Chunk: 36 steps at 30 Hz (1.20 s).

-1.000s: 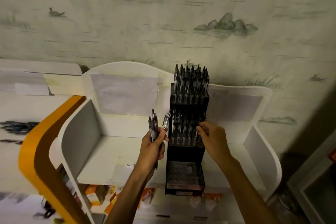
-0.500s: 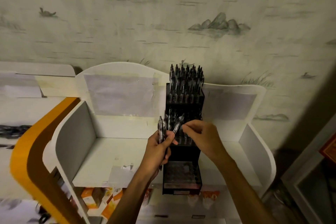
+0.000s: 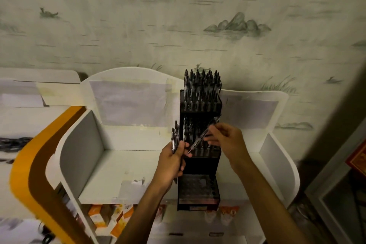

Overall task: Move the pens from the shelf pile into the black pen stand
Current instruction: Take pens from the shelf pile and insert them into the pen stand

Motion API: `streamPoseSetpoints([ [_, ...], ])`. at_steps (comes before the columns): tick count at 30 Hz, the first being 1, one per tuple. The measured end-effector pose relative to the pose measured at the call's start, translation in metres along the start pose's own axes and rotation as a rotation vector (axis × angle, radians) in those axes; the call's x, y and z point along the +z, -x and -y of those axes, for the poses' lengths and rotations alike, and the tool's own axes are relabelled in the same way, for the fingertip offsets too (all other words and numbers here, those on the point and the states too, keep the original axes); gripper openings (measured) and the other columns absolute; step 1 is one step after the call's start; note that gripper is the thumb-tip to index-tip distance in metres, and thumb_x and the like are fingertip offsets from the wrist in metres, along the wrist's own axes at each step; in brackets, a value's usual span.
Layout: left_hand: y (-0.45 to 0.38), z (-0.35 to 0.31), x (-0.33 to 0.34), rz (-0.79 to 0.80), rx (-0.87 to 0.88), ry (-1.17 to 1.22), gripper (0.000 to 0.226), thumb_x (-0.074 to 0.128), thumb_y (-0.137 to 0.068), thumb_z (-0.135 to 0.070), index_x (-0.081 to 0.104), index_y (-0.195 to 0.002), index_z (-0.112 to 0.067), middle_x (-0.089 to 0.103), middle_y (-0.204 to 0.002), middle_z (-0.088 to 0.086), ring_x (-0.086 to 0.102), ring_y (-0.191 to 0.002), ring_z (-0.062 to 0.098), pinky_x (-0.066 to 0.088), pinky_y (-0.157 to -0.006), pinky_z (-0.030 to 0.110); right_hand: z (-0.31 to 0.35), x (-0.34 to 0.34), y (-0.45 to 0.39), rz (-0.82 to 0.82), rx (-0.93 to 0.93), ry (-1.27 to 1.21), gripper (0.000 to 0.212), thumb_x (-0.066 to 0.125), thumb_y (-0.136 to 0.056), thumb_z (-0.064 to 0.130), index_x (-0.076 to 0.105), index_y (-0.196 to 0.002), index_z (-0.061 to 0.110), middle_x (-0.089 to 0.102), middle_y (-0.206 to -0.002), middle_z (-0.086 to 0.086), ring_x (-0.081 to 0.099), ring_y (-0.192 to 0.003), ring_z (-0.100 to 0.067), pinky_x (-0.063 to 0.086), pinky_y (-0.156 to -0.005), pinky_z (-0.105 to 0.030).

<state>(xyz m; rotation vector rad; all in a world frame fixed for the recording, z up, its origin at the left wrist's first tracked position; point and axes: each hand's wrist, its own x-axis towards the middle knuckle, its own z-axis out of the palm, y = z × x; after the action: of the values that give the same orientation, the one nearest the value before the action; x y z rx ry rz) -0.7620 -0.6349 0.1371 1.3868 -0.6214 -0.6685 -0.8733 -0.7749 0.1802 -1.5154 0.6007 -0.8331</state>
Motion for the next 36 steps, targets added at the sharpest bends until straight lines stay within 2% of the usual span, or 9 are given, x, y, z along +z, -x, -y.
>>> streamPoseSetpoints([
  [4, -0.001, 0.001, -0.007, -0.035, 0.016, -0.024, 0.025, 0.044, -0.105, -0.032, 0.058, -0.106, -0.012, 0.058, -0.073, 0.008, 0.039, -0.043, 0.009, 0.030, -0.041, 0.021, 0.004, -0.014, -0.010, -0.081, -0.047, -0.003, 0.014, 0.061, -0.095, 0.014, 0.068, -0.102, 0.003, 0.073, -0.087, -0.014, 0.073, -0.075, -0.026, 0.060, -0.070, -0.027],
  [8, -0.005, 0.003, -0.014, -0.074, -0.015, -0.004, 0.016, 0.046, -0.105, -0.030, 0.046, -0.097, -0.016, 0.045, -0.070, 0.003, 0.034, -0.048, 0.008, 0.026, -0.043, 0.023, -0.001, -0.026, -0.016, -0.157, -0.224, 0.245, 0.010, 0.061, -0.095, 0.015, 0.069, -0.098, 0.011, 0.074, -0.085, -0.005, 0.072, -0.073, -0.015, 0.060, -0.072, -0.028],
  [11, -0.009, 0.003, -0.018, -0.101, -0.010, 0.018, 0.013, 0.045, -0.106, -0.027, 0.050, -0.104, -0.014, 0.051, -0.074, 0.002, 0.036, -0.048, 0.007, 0.028, -0.043, 0.022, -0.005, -0.029, -0.019, -0.203, -0.317, 0.407, 0.013, 0.061, -0.095, 0.018, 0.070, -0.103, 0.014, 0.073, -0.088, -0.001, 0.071, -0.076, -0.010, 0.059, -0.075, -0.028],
  [16, -0.008, 0.002, -0.019, -0.114, 0.070, 0.052, 0.021, 0.043, -0.106, -0.029, 0.059, -0.117, -0.021, 0.055, -0.076, 0.004, 0.034, -0.047, 0.005, 0.028, -0.042, 0.021, -0.012, -0.029, -0.022, -0.254, -0.433, 0.606, 0.018, 0.061, -0.095, 0.020, 0.070, -0.107, 0.010, 0.073, -0.092, -0.005, 0.069, -0.081, -0.016, 0.056, -0.077, -0.025],
  [19, -0.009, 0.003, -0.020, -0.116, 0.091, 0.042, 0.023, 0.043, -0.105, -0.033, 0.060, -0.118, -0.025, 0.053, -0.073, 0.004, 0.034, -0.047, 0.006, 0.028, -0.042, 0.021, -0.017, -0.028, -0.023, -0.250, -0.438, 0.632, 0.018, 0.062, -0.094, 0.019, 0.070, -0.106, 0.008, 0.073, -0.092, -0.006, 0.069, -0.081, -0.016, 0.053, -0.077, -0.022],
  [29, -0.009, 0.008, -0.019, -0.143, 0.039, 0.024, 0.021, 0.043, -0.105, -0.034, 0.054, -0.113, -0.018, 0.053, -0.074, 0.004, 0.035, -0.046, 0.006, 0.028, -0.041, 0.021, -0.031, -0.028, -0.020, -0.216, -0.417, 0.674, 0.014, 0.063, -0.093, 0.018, 0.071, -0.102, 0.009, 0.072, -0.088, -0.006, 0.068, -0.078, -0.018, 0.057, -0.077, -0.031],
  [36, -0.010, 0.009, -0.016, -0.136, 0.049, 0.052, 0.022, 0.044, -0.105, -0.031, 0.054, -0.118, -0.017, 0.057, -0.077, 0.004, 0.036, -0.045, 0.006, 0.029, -0.041, 0.020, -0.030, -0.029, -0.022, -0.196, -0.436, 0.692, 0.015, 0.064, -0.093, 0.016, 0.072, -0.103, 0.009, 0.073, -0.085, -0.005, 0.069, -0.075, -0.017, 0.058, -0.076, -0.034],
])
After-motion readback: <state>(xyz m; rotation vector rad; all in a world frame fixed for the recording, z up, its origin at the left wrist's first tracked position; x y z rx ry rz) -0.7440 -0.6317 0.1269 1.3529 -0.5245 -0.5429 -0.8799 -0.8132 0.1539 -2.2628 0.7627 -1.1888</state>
